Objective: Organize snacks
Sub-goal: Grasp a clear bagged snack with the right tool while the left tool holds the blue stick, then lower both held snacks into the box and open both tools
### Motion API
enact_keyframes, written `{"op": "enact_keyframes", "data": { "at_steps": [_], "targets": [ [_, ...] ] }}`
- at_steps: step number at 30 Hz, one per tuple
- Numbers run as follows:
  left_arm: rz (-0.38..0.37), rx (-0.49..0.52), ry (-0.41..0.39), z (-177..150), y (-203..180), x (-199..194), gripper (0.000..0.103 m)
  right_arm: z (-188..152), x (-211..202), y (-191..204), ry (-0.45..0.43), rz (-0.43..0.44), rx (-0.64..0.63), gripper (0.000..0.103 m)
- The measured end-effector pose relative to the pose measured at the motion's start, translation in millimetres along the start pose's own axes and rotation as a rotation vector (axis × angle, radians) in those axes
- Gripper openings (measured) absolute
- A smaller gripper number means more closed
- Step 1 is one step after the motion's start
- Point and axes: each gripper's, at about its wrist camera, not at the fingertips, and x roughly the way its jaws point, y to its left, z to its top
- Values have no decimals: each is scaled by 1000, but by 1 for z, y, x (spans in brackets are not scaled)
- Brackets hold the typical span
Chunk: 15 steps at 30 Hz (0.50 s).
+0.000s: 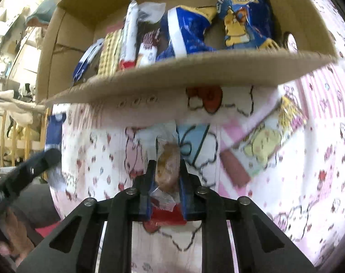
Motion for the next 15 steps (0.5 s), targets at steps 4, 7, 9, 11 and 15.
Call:
{"op": "enact_keyframes", "data": {
  "at_steps": [4, 7, 9, 11, 15],
  "targets": [
    [-6, -12, -1, -1, 3, -2, 13, -13, -11, 0, -10, 6, 14, 18],
    [-6, -10, -3, 0, 1, -2, 13, -15, -24, 1, -14, 17, 12, 18],
    [-10, -5, -1, 0, 0, -2, 13, -25, -31, 6, -33, 34, 6, 18],
    [-11, 6, -4, -1, -3, -4, 13, -30, -42, 12, -74, 52, -12, 18],
    [-24, 28, -17, -3, -8, -12, 13, -31, -71, 16, -158, 119, -22, 18]
  ]
}}
